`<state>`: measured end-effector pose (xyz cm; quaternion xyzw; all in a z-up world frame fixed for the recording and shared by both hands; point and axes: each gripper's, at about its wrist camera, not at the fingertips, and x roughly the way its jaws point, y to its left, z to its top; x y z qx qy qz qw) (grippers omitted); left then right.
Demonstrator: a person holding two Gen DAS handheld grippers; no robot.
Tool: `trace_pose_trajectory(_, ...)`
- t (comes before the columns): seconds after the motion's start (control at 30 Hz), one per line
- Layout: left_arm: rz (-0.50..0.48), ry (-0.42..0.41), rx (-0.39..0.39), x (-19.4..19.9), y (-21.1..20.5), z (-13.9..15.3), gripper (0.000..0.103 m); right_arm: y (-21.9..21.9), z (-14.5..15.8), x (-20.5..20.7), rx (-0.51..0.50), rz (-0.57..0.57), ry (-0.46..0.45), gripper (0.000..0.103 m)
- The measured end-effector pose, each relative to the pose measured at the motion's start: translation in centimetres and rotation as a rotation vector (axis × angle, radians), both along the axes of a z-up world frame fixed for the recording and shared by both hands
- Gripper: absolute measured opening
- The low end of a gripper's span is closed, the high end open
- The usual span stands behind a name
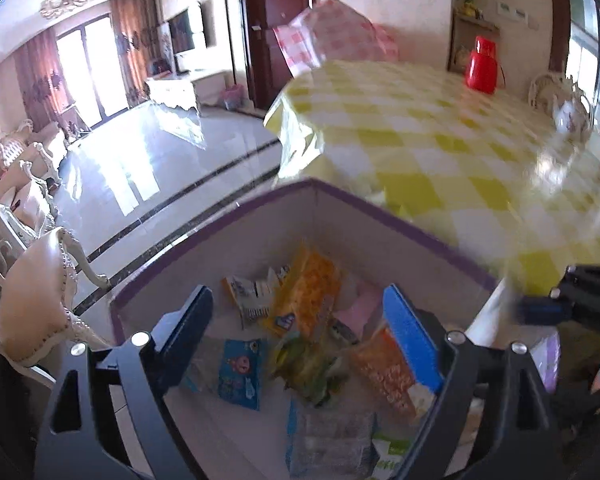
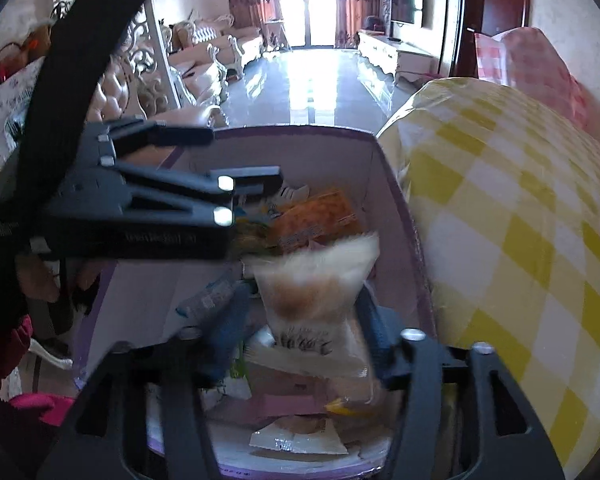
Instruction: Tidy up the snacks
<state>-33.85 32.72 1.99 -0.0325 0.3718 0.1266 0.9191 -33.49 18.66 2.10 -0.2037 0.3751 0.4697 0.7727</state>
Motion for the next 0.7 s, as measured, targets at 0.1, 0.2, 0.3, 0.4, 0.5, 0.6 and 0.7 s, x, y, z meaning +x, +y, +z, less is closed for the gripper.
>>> trace_pose_trajectory(0.1, 0.022, -0.007, -0.011, 0.3, -0.1, 0.3, 0.101, -0.1, 0.3, 0.0, -0.052, 0.021, 0.008, 0.082)
trace_pose_trajectory(0.2, 0.036, 0.025, -0.019, 0.7, -0.6, 0.5, 0.102, -0.2, 1.0, 0.4, -0.110, 0.027, 0.020, 0.087)
trace_pose_trajectory(0.3, 0.117, 0.055, 0.036, 0.9, -1.3, 0.9, 0.102, -0.6, 2.0, 0.6, -0.134, 0.001, 0.057, 0.087)
trace_pose_trajectory(0.4, 0.213, 0.105, 0.077, 1.2, -1.9, 1.5, 0.102, -0.9, 2.1, 0.8, -0.156, -0.019, 0.122, 0.087)
trace_pose_trajectory(0.5, 0.169, 0.112, -0.039, 1.0, -2.1, 1.6, 0.102, -1.1, 1.6, 1.1, -0.193, -0.055, 0.161, 0.087)
trace_pose_trajectory(0.6, 0.193, 0.140, -0.037, 0.9, -2.3, 1.4, 0.102, -1.0, 1.0, 1.1, -0.220, -0.079, 0.165, 0.087)
trace_pose_trajectory(0.7, 0.209, 0.173, -0.044, 0.9, -2.3, 0.8, 0.102, -0.8, 0.6, 1.1, -0.243, -0.103, 0.158, 0.087)
